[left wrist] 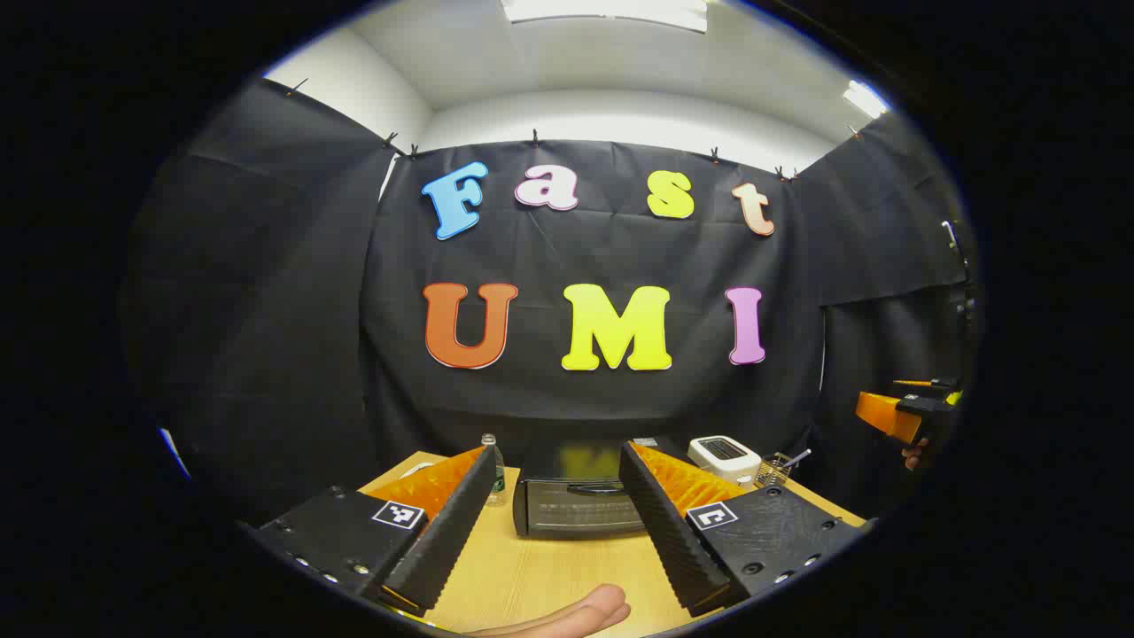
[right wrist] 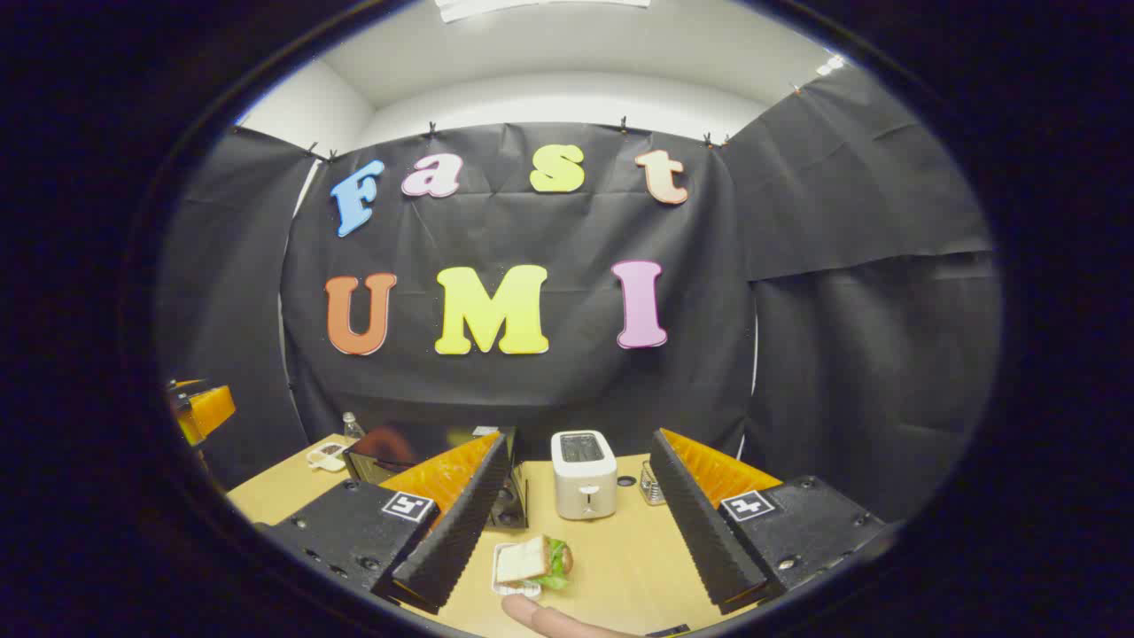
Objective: Open the electric oven with the left hand, put the food in, and close the electric oven.
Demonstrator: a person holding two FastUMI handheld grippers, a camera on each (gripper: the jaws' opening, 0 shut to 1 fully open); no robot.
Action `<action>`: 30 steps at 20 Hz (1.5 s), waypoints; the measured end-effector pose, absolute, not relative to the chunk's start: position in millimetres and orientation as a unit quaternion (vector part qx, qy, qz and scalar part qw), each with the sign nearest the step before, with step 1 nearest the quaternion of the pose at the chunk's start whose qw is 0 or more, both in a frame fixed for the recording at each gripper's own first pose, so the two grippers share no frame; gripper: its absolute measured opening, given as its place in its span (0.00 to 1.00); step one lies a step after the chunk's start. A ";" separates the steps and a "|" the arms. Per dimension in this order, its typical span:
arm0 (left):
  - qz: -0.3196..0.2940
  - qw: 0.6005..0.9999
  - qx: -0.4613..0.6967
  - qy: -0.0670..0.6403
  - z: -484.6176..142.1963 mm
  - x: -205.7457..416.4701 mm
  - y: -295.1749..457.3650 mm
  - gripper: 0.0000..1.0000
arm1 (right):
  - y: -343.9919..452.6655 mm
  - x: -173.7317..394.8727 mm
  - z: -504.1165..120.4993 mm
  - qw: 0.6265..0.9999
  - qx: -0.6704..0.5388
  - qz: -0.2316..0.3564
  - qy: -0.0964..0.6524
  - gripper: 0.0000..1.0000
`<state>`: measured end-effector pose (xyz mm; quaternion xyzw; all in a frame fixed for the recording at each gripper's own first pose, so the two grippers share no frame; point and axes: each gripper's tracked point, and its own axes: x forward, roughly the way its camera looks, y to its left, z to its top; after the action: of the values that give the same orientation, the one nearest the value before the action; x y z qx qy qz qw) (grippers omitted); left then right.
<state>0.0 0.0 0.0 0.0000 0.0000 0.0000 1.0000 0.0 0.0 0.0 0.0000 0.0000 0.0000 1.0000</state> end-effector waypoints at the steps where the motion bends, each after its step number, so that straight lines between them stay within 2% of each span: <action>1: 0.003 1.000 0.009 0.003 -2.2 1.6 -0.3 0.92 | -6.1 2.9 0.5 1.000 -0.008 -0.009 -0.004 1.00; 2: 0.007 1.000 0.014 0.005 -5.0 3.2 0.2 0.92 | -10.3 4.5 -1.2 1.000 -0.015 -0.015 -0.008 0.94; 3: 0.009 1.000 0.014 0.008 -6.3 6.1 -0.4 0.92 | -11.9 5.6 -0.7 1.000 -0.018 -0.018 -0.012 1.00; 8: -0.008 1.000 -0.021 0.012 -7.8 14.9 -9.2 0.92 | -25.2 12.1 3.5 0.999 -0.028 -0.031 -0.027 1.00; 9: -0.011 1.000 -0.025 0.006 -5.0 16.1 -9.9 0.92 | -26.4 12.8 4.6 0.999 -0.028 -0.032 -0.029 0.94; 11: -0.012 1.000 -0.026 -0.002 0.5 19.8 -7.7 0.92 | -28.2 13.6 4.9 0.999 -0.028 -0.031 -0.031 0.94; 12: -0.011 1.000 -0.027 -0.001 -0.8 22.1 -7.5 0.92 | -30.7 14.4 5.6 0.999 -0.027 -0.032 -0.034 1.00; 18: -0.006 1.000 -0.006 0.000 -1.5 52.1 -9.4 0.92 | -26.2 20.6 16.0 0.999 0.007 -0.019 -0.039 1.00; 19: -0.005 1.000 0.000 0.005 -7.0 60.3 -9.8 0.92 | -23.6 22.0 18.9 0.999 0.011 -0.014 -0.042 1.00; 20: -0.006 1.000 0.005 0.012 -13.9 69.1 -12.2 0.92 | -22.2 23.9 20.4 0.999 0.010 -0.013 -0.046 0.94; 23: -0.014 0.999 0.016 0.043 -40.5 100.3 -23.6 0.92 | -23.1 27.9 23.4 0.999 0.008 -0.011 -0.052 0.94; 24: -0.015 0.998 0.017 0.054 -49.7 111.4 -26.6 0.92 | -23.4 28.9 20.9 0.999 0.008 -0.011 -0.053 1.00; 30: -0.014 0.993 0.025 0.117 -106.2 180.9 -49.6 0.93 | -20.7 32.4 16.8 0.999 0.007 0.005 -0.043 1.00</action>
<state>180.9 -49.6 -106.2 0.0254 0.1165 -0.0143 0.9928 32.4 -20.7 16.8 0.0074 -0.0425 0.0045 0.9991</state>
